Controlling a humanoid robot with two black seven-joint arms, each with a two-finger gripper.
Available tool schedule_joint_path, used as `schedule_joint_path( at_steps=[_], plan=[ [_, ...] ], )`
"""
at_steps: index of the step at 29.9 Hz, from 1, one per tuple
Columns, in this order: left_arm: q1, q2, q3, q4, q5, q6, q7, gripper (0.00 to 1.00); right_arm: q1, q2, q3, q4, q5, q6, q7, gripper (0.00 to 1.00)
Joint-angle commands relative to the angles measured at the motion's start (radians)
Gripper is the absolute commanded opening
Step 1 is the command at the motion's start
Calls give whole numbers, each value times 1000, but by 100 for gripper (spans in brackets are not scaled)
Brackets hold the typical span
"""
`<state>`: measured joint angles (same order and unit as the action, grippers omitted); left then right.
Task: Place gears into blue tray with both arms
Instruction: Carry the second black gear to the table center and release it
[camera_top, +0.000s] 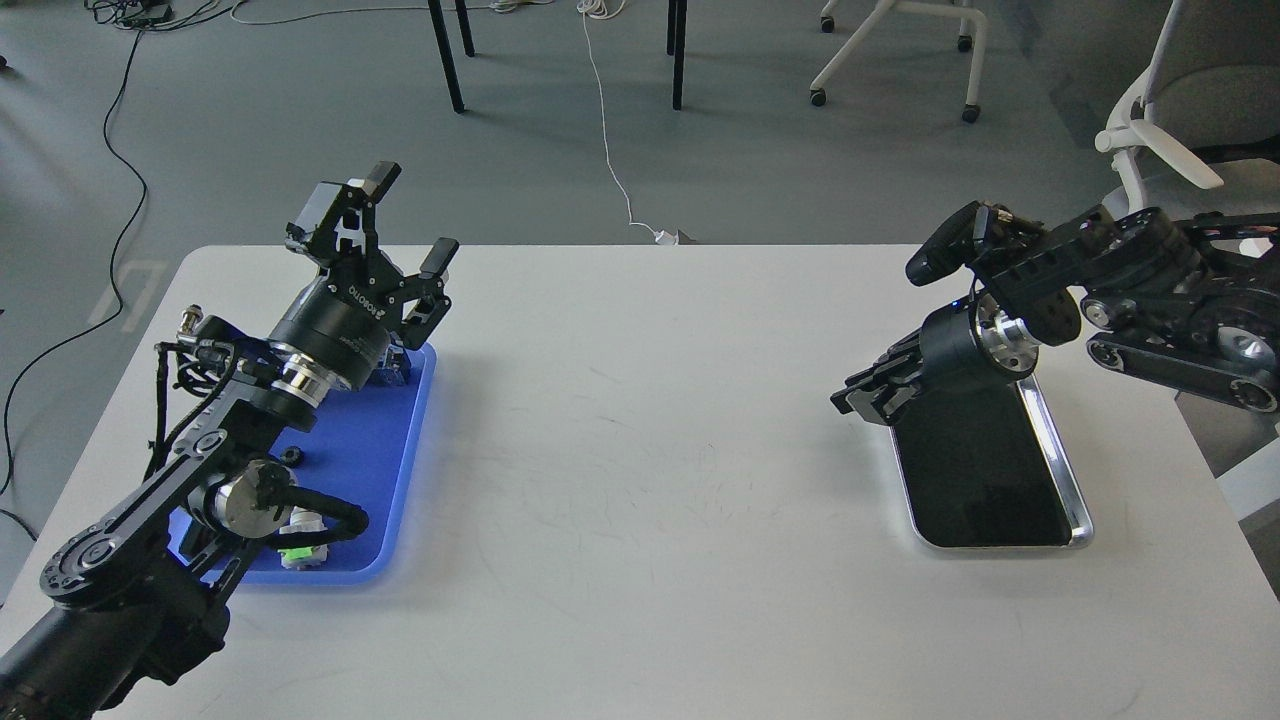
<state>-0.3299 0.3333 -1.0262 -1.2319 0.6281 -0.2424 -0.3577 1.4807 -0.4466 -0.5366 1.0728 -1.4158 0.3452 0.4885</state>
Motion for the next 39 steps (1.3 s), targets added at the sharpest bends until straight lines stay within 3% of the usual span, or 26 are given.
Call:
schedule_joint_path(
  at_steps=[1,6,13,35,39],
  plan=[
    [0,4,0,-1,-1,0,0,99,-10,117,-34,-74,28,-28,0,23],
    [2,10,-2,0,-1,0,0,99,-59,235,-89,-129,90,-141,0,23],
    [2,12,0,0,-1,0,0,99,-117,279,-118,-128,158,-222,0,24],
    [26,12,-2,-20,1,-1,0,99,-123,341,-161,-146,161,-249,0,32],
    [26,16,-2,-20,1,0,0,99,-122,341,-161,-148,163,-249,0,43]
  ],
)
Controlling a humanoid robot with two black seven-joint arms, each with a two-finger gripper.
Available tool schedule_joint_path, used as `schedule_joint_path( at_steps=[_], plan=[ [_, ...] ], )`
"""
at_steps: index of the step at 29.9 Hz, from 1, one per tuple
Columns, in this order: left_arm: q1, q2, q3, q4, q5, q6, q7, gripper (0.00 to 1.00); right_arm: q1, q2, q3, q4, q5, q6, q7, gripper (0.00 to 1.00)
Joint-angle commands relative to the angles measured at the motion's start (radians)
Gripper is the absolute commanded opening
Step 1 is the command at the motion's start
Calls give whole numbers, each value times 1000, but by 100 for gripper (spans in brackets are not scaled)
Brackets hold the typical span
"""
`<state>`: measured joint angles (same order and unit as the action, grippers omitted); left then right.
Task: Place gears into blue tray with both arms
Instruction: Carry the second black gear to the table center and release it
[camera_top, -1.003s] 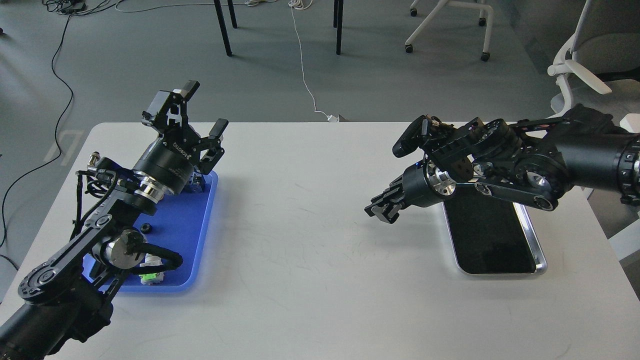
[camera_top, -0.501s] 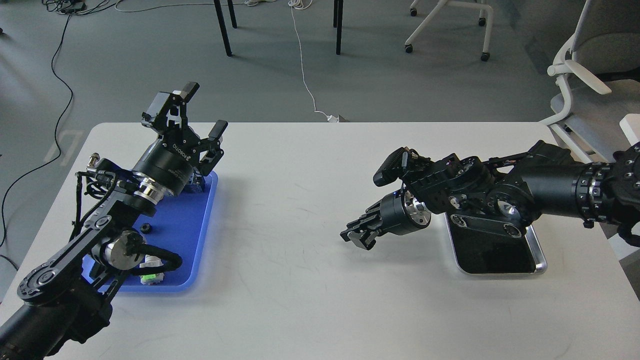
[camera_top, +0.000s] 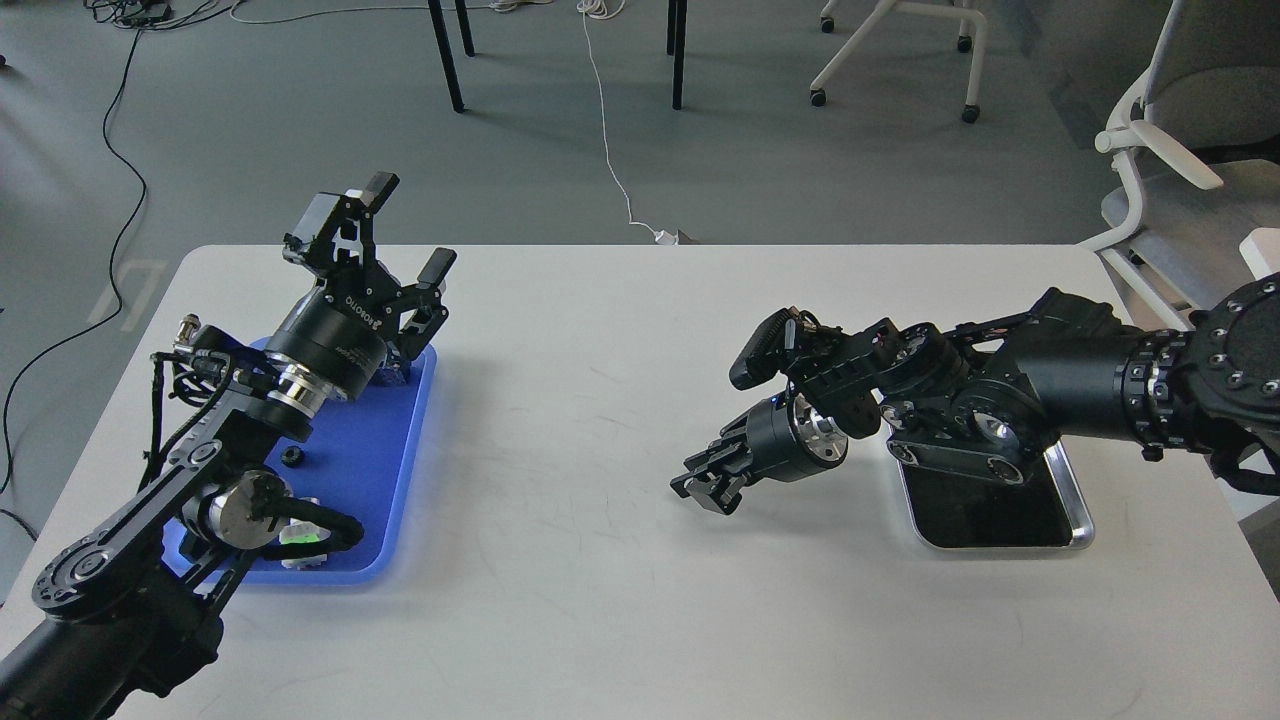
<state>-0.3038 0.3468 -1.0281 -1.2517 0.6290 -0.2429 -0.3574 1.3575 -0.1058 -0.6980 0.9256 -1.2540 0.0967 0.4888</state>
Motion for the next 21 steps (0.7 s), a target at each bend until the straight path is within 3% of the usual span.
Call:
schedule_joint_path(
  at_steps=[1,6,7,15,21],
  plan=[
    [0,6,0,0,0,1,0,99,3,-2,0,1,1,0,0,48],
    [0,14,0,0,0,-13,-2,99,17,-38,8,4,67,-2,0,91],
    [0,14,0,0,0,-13,-2,99,21,-52,15,5,90,-5,0,94],
    [-1,18,0,0,0,-24,-6,99,37,-221,202,41,353,0,0,96],
    [-3,20,3,0,4,-50,-9,99,-144,-351,487,76,698,3,0,97]
  ],
)
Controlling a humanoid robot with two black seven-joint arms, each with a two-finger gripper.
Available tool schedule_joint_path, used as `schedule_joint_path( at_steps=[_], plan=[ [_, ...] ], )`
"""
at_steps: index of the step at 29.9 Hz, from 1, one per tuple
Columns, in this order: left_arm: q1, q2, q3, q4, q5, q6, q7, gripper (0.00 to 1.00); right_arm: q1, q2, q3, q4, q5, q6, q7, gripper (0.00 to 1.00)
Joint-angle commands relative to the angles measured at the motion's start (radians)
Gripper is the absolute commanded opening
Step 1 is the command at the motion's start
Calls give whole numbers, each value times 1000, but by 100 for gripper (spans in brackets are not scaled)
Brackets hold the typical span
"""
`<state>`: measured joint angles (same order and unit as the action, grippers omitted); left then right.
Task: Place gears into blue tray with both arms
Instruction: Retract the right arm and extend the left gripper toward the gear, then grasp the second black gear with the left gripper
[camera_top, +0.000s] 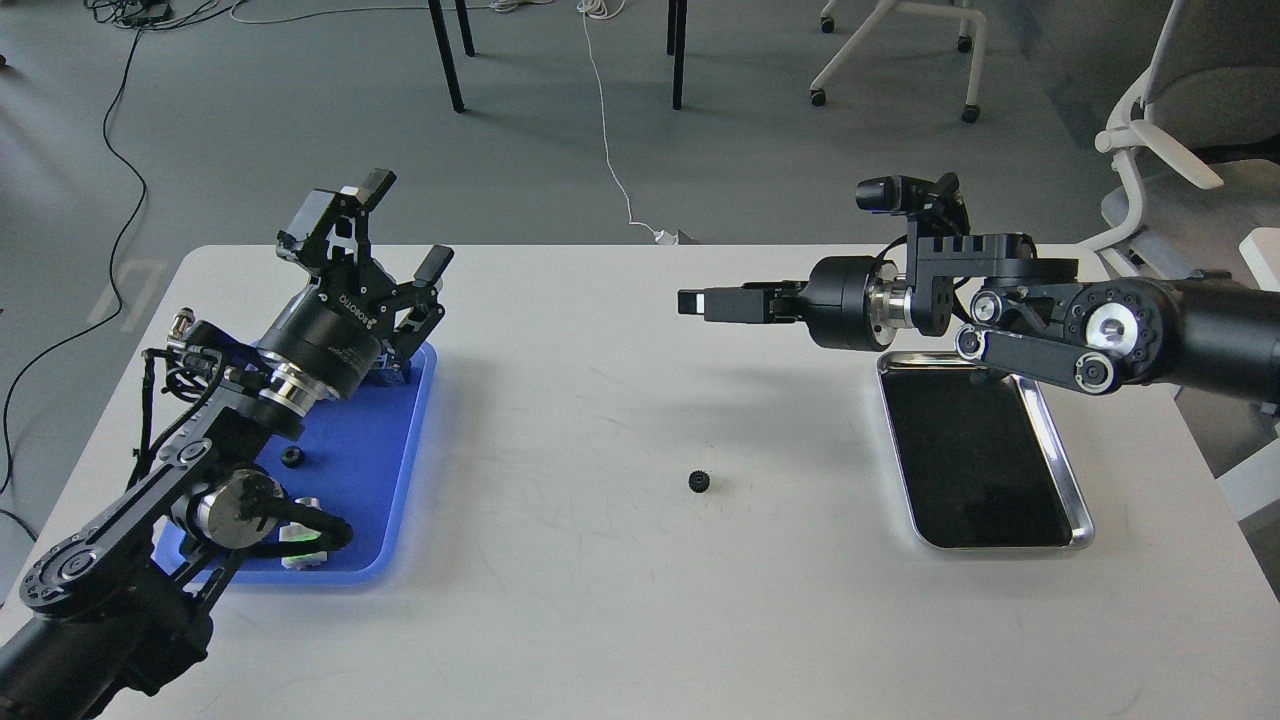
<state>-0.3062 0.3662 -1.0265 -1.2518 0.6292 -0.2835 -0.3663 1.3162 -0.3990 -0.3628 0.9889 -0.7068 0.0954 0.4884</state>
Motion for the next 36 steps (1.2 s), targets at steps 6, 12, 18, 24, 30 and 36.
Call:
schedule_joint_path(
  at_steps=[6,12,18,24,30,36],
  plan=[
    [-5,2,8,-20,26,-14,-13,99,-409,-92,505,5,363,9,0,97],
    [-16,2,19,-69,222,-17,-63,99,-650,-77,780,-1,529,20,0,98],
    [-76,-4,112,-97,579,-95,-122,99,-759,-90,924,-4,662,121,0,99],
    [-310,0,412,-86,1010,-92,-122,99,-802,-115,946,-6,675,129,0,99],
    [-597,-94,726,24,1360,-85,-122,98,-804,-115,963,-30,676,130,0,99],
    [-643,-228,824,262,1552,30,-122,97,-807,-115,967,-36,676,129,0,99]
  ],
)
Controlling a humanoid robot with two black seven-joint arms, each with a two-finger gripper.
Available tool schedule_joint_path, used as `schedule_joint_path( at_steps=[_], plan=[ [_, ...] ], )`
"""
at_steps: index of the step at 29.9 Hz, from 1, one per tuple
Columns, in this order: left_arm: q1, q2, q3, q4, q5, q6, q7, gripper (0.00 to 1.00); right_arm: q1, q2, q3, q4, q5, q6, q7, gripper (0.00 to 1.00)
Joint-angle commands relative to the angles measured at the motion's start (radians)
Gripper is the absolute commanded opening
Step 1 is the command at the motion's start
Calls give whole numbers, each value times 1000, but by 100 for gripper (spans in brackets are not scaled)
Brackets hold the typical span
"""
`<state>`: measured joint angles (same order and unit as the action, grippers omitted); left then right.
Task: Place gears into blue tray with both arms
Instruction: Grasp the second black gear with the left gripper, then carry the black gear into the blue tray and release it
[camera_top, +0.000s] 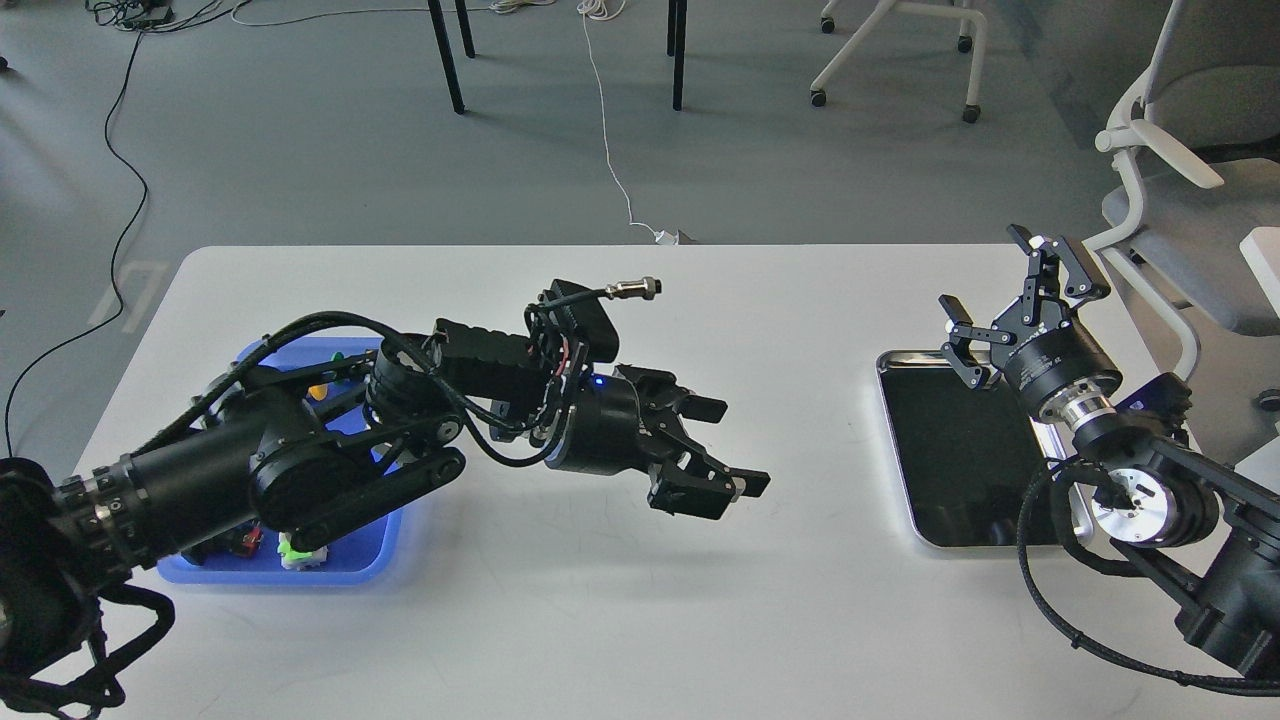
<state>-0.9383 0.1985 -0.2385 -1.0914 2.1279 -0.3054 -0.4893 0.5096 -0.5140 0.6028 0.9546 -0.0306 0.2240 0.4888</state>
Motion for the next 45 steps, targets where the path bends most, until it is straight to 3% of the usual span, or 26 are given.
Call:
schedule_joint_path(
  at_steps=[1,6,16,37,39,42,45],
  plan=[
    [-10,-80,41,137,54,72,1,97,-2,0,2,-2,0,0,0,99],
    [-7,-132,70,248,54,124,1,95,-3,0,2,0,0,-2,0,99],
    [19,-145,113,288,54,131,1,78,-3,0,2,0,0,-2,0,99],
    [52,-148,131,335,54,152,1,65,-10,-1,2,1,0,-2,0,99],
    [52,-148,131,335,54,152,1,58,-11,0,2,1,-2,-2,0,99],
    [52,-148,131,337,54,152,1,32,-11,0,2,1,-2,-2,0,99],
    [50,-146,133,337,54,152,1,27,-11,0,2,1,-2,-2,0,99]
  ],
)
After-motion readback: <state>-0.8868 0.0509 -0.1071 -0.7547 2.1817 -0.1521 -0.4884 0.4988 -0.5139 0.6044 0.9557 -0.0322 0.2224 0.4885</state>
